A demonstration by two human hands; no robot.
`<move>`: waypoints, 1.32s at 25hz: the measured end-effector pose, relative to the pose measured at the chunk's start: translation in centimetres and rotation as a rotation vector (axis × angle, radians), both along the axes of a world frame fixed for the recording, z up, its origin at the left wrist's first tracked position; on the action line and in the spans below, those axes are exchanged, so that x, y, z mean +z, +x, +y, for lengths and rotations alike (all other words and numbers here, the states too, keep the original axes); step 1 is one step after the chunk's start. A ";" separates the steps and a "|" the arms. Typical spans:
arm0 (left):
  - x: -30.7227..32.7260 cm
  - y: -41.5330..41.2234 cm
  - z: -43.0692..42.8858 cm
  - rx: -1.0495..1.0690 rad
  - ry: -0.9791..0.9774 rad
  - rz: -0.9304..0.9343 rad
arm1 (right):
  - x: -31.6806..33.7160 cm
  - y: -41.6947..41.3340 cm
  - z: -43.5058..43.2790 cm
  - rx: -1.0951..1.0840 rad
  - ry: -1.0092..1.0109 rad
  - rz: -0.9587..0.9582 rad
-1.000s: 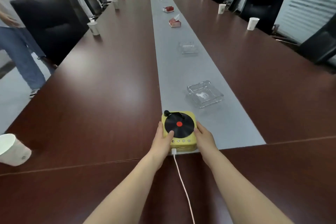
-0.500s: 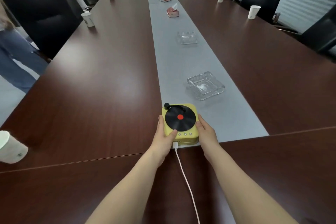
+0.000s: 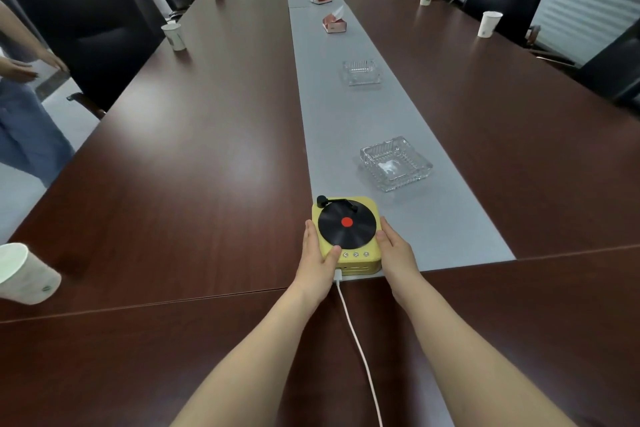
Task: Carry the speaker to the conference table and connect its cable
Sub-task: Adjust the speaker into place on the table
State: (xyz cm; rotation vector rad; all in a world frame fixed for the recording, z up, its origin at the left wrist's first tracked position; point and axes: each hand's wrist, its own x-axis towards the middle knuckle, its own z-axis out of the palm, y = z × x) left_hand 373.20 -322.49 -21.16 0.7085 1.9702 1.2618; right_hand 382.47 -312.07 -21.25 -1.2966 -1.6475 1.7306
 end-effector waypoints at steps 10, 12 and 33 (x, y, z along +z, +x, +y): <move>-0.1 0.1 0.0 -0.021 0.003 0.028 | -0.1 0.0 0.0 0.000 0.011 -0.020; 0.0 0.0 0.0 -0.022 -0.004 0.033 | -0.1 0.0 -0.1 -0.003 0.013 -0.022; 0.2 0.0 -0.1 -0.040 -0.019 0.030 | -0.3 -0.1 0.0 -0.001 0.022 -0.022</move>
